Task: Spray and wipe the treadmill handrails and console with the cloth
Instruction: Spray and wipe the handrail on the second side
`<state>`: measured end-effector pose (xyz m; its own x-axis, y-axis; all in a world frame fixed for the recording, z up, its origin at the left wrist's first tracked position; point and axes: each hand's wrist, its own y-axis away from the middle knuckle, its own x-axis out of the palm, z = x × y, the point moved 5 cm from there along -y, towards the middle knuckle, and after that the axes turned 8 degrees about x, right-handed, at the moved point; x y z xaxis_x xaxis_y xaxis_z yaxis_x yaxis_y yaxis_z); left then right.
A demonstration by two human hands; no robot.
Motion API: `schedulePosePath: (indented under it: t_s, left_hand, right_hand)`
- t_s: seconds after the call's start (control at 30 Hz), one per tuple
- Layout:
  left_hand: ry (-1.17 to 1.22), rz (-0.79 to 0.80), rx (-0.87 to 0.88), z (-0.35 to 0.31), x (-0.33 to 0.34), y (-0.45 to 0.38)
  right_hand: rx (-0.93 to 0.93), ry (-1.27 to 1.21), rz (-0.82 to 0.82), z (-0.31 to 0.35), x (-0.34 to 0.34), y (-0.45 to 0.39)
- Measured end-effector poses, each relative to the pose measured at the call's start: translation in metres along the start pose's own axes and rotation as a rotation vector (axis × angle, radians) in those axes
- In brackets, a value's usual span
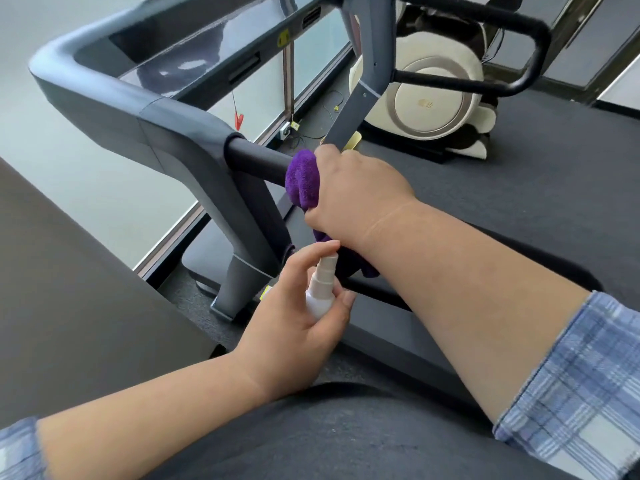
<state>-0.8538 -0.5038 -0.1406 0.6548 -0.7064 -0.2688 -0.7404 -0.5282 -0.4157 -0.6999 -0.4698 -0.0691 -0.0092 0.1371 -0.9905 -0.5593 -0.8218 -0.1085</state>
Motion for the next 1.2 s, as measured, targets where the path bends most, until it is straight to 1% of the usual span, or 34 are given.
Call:
schedulePosePath:
  t_s: [0.13, 0.27, 0.43, 0.6, 0.73, 0.87, 0.97, 1.07, 1.2]
  left_hand:
    - [-0.026, 0.018, -0.004, -0.02, 0.038, 0.008]
    - [-0.066, 0.055, 0.025, -0.043, 0.08, 0.015]
    - [-0.127, 0.052, 0.032, -0.061, 0.126, 0.022]
    - [-0.15, 0.034, -0.042, -0.071, 0.163, 0.037]
    - [-0.177, 0.029, -0.054, -0.084, 0.191, 0.046]
    - [-0.19, 0.016, -0.077, -0.096, 0.214, 0.056]
    - [-0.219, 0.021, -0.085, -0.101, 0.227, 0.065]
    - [-0.234, 0.012, -0.104, -0.103, 0.231, 0.073]
    - [-0.241, -0.003, -0.14, -0.101, 0.232, 0.082]
  right_hand:
    - [0.011, 0.021, 0.005, -0.039, -0.008, 0.026]
    - [0.005, 0.024, 0.046, -0.075, -0.013, 0.049]
    - [-0.001, 0.017, 0.038, -0.121, -0.018, 0.075]
    - [-0.005, -0.004, 0.054, -0.161, -0.023, 0.099]
    - [-0.006, -0.049, 0.079, -0.191, -0.025, 0.113]
    - [-0.023, -0.181, 0.092, -0.22, -0.022, 0.128]
    - [-0.03, -0.319, 0.061, -0.236, -0.016, 0.137]
    - [-0.013, -0.433, -0.035, -0.25, -0.005, 0.143]
    - [0.029, -0.656, -0.153, -0.269, 0.015, 0.158]
